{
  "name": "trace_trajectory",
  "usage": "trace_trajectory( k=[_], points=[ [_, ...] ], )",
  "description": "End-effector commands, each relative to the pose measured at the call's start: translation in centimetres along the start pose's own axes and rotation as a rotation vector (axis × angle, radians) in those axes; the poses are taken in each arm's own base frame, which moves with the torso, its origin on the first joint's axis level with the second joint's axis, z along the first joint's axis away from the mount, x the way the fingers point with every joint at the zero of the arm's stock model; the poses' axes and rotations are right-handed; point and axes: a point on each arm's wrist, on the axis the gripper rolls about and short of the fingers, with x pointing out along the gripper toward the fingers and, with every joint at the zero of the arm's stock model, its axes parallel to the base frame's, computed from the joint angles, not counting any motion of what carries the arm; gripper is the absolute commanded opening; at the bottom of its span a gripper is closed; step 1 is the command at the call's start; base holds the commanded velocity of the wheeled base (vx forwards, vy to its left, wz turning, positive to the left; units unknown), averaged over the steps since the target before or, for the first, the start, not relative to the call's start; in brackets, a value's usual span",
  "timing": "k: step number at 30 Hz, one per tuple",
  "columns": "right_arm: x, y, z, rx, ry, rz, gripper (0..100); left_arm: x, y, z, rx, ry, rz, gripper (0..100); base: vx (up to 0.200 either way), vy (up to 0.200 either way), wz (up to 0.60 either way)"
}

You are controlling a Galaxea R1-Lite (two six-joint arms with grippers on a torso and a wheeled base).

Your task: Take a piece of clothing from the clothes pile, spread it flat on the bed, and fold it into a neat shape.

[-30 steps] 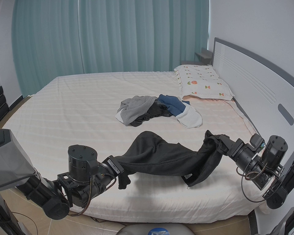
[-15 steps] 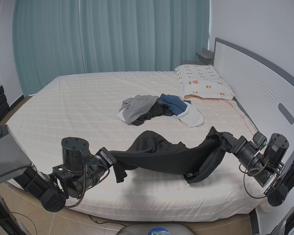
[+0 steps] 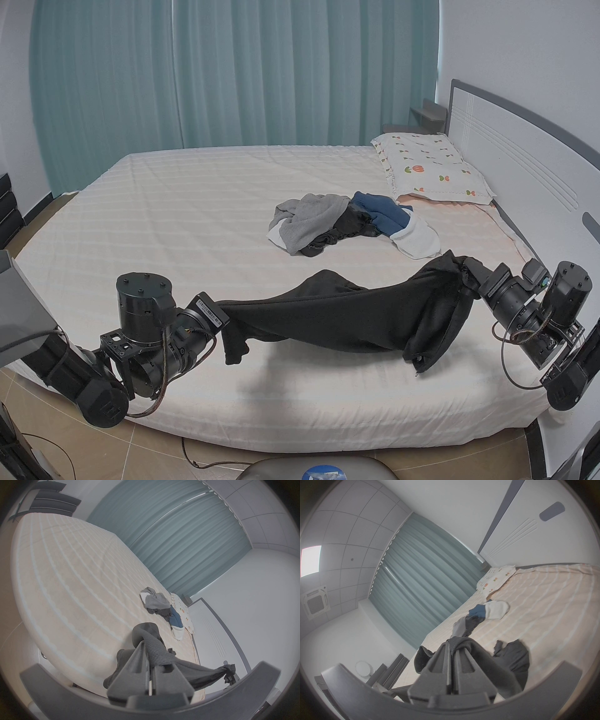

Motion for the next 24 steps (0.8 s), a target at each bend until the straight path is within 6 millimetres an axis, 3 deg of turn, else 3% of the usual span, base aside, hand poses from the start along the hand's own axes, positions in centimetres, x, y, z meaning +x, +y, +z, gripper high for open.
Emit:
trace_trajectory(
  k=[1,5,10,17,24],
  points=[
    [1.5,1.8,-0.8,-0.006,0.000,0.082,0,-0.2,0.0,0.6,-0.005,-0.020,-0.001,0,0.000,0.200,0.00],
    [2.3,3.9,-0.8,-0.079,-0.028,0.165,0,-0.1,0.0,0.7,-0.005,-0.025,-0.001,0,0.000,0.200,0.00],
    [1.7,5.3,-1.3,-0.102,-0.011,0.216,0,-0.1,0.1,1.1,-0.005,-0.039,0.002,0,0.000,0.200,0.00],
    [0.3,3.7,-2.6,-0.008,0.073,0.151,0,0.0,0.3,1.5,0.005,-0.051,0.010,0,0.000,0.200,0.00],
    [1.3,2.4,-4.1,0.034,0.113,0.089,0,0.0,0.3,1.7,0.004,-0.057,0.009,0,0.000,0.200,0.00]
  ],
)
